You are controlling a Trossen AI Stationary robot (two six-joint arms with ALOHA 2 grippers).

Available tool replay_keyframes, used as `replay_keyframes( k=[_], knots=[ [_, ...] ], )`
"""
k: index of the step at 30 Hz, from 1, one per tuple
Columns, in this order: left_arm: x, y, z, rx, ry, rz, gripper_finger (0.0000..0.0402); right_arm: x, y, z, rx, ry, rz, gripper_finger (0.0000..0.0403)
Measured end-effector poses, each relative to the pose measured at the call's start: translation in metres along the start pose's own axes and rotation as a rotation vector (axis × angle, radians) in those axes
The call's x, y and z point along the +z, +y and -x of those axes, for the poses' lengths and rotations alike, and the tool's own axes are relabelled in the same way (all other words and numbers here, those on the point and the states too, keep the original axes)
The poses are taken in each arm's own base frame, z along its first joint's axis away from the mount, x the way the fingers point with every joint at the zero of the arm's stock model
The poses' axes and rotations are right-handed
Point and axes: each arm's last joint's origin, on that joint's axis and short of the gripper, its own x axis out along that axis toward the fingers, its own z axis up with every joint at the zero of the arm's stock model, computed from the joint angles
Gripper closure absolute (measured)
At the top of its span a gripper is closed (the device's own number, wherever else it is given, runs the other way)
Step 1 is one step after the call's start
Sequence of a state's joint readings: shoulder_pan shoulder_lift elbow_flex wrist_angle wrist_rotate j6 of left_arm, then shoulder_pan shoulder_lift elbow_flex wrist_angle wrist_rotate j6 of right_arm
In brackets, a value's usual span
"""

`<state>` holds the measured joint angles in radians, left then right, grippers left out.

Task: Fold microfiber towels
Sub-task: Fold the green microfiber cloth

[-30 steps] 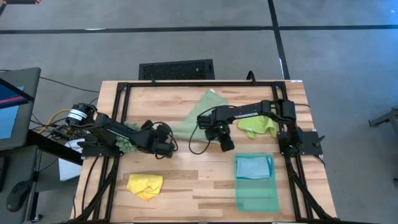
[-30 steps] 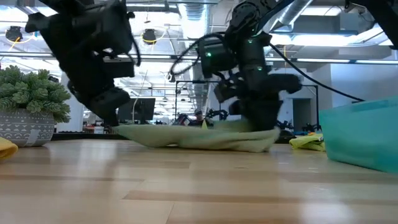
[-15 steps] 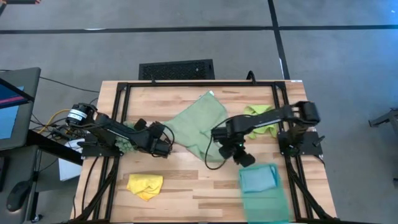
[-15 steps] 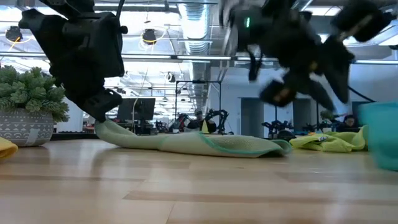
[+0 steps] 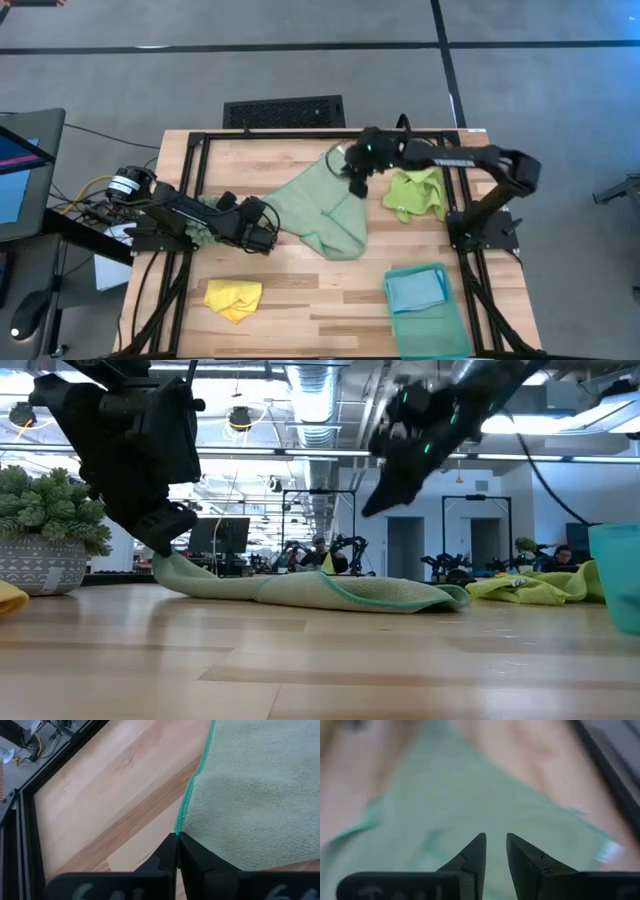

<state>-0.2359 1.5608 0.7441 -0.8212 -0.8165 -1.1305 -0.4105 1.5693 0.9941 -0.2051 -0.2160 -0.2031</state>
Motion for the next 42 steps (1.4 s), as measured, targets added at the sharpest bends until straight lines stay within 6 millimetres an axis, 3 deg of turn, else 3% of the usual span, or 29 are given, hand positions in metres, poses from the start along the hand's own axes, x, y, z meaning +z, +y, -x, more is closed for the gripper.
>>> replay_keyframes(
  k=[3,7,12,17,23,33,42],
  knots=[
    [0.000,-0.001,0.000,-0.007,-0.004,-0.001,0.0401,-0.016,-0.032,-0.020,-0.038,0.043,-0.127,0.0303],
    [0.001,-0.002,0.000,-0.015,-0.008,0.007,0.0401,-0.025,-0.059,-0.054,-0.051,0.139,-0.208,0.0292],
    [0.002,-0.003,0.000,-0.027,-0.015,-0.006,0.0401,-0.009,-0.078,-0.080,-0.059,0.236,-0.241,0.0256],
    [0.003,-0.005,0.000,-0.036,-0.019,-0.007,0.0401,0.010,-0.096,-0.095,-0.183,0.317,-0.249,0.0221],
    [0.003,-0.005,0.000,-0.038,-0.017,-0.005,0.0401,0.007,-0.119,-0.104,-0.144,0.378,-0.321,0.0219],
    [0.003,-0.007,0.000,-0.066,-0.006,-0.003,0.0401,-0.005,-0.121,-0.102,-0.077,0.464,-0.285,0.0288],
    [0.003,-0.009,0.000,-0.089,0.010,0.001,0.0401,-0.008,-0.101,-0.103,0.067,0.539,-0.196,0.0357]
  ],
)
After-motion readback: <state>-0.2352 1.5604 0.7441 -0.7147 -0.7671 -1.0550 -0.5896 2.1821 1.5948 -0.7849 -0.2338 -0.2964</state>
